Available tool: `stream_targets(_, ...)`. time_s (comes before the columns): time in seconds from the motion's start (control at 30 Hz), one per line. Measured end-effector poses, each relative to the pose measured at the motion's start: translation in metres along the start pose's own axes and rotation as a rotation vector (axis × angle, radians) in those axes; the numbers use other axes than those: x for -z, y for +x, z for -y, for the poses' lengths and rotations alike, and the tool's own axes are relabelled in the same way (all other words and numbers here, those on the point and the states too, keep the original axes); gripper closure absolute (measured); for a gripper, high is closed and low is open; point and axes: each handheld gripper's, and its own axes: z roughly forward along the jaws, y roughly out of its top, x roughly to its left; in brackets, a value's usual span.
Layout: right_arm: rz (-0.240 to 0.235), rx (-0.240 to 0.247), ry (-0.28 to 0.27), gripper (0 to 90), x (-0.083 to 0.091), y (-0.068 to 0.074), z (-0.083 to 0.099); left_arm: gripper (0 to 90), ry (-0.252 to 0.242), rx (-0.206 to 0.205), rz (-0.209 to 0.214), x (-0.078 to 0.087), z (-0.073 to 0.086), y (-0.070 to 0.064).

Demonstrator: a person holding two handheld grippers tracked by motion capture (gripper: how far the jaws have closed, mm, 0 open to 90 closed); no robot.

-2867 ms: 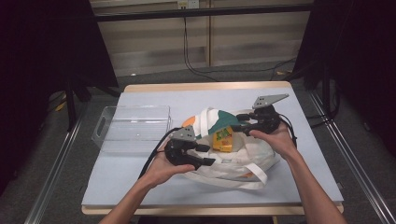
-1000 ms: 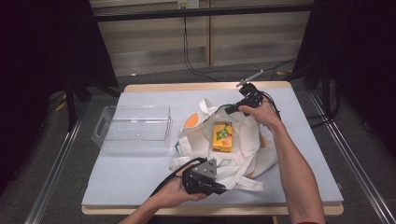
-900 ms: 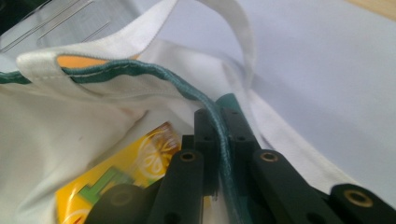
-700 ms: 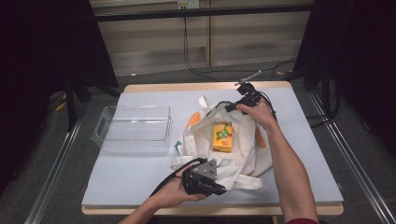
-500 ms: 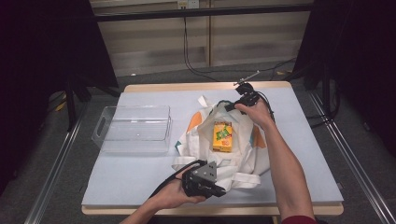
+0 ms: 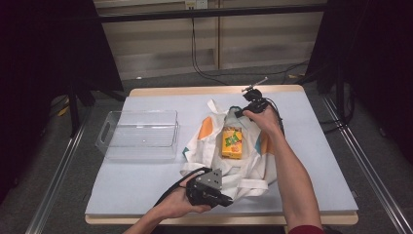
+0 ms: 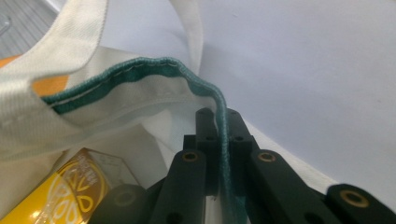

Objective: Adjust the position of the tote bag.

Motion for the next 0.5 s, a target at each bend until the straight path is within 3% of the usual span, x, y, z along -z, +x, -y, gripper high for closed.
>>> stream_targets(0.17, -0.021, 0.028, -0.043, 85.0, 0.007, 0.002, 0.002, 84.3, -0.029, 0.04, 0.012, 0.001, 0.001, 0.003)
stream_targets(0.27, -0.015, 0.036, -0.051, 71.1, 0.013, 0.005, 0.004, 79.3, -0.037, 0.043, 0.014, 0.003, 0.0, 0.005)
stream_targets(0.4, -0.011, 0.041, -0.092, 62.3, 0.024, 0.007, 0.006, 73.7, -0.062, 0.068, -0.011, 0.011, 0.001, 0.007)
stream_targets(0.5, -0.016, 0.049, -0.108, 57.8, 0.032, 0.008, 0.007, 71.0, -0.114, 0.095, -0.015, 0.021, 0.002, 0.01)
